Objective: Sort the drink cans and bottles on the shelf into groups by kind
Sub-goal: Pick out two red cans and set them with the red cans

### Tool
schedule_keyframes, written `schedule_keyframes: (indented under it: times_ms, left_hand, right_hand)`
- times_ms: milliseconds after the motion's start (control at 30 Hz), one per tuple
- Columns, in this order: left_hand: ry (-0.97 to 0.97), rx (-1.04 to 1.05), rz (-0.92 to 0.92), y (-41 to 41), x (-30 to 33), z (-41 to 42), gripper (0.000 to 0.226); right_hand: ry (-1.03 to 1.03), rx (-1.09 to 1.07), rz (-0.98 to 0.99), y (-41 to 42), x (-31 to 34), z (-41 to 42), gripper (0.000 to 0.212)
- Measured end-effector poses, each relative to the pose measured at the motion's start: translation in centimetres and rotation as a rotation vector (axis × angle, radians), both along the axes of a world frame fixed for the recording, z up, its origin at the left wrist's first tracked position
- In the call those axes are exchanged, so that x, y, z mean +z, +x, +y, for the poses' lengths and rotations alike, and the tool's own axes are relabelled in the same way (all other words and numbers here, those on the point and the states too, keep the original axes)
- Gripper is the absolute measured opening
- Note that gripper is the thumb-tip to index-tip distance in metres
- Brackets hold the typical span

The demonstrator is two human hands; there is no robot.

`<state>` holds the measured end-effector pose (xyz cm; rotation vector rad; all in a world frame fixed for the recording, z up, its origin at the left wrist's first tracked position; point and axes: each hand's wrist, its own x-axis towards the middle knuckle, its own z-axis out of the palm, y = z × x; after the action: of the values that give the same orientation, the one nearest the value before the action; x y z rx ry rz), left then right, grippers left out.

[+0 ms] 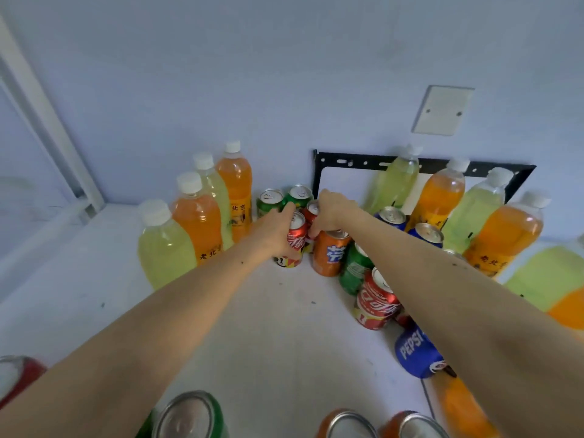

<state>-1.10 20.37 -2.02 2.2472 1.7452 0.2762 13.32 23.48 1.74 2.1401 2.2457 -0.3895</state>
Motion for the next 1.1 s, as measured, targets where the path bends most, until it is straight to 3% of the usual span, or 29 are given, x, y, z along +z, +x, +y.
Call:
schedule_keyframes:
  times_ms: [100, 333, 500, 733, 1100]
  left_hand:
    - [-0.009, 0.011, -0.065, 0.2, 0.1, 0.0, 0.086]
    - [-0.01, 0.052, -0.037, -0.5, 1.3, -1.0, 0.085]
    - [0.044, 0.026, -0.038, -1.2, 4.4, -2.6, 0.092]
    - [0.092, -0.041, -0.116, -3.1, 11.1, -6.6, 0.086]
    - [0.243, 0.002, -0.35, -17.3, 19.9, -16.1, 0.075]
  right_hand:
    - [0.016, -0.015, -0.016, 0.1, -0.3, 0.7, 0.056]
    - [0.06, -0.03, 0.101, 1.1, 0.9, 1.0, 0.066]
    - [0.134, 0.03, 0.2, 1.8, 4.9, 0.1, 0.054]
    - [0.306, 0.081, 0.24, 1.1, 12.5, -3.4, 0.055]
    - [0.382, 0.068, 0.428, -9.6, 20.8, -14.0, 0.047]
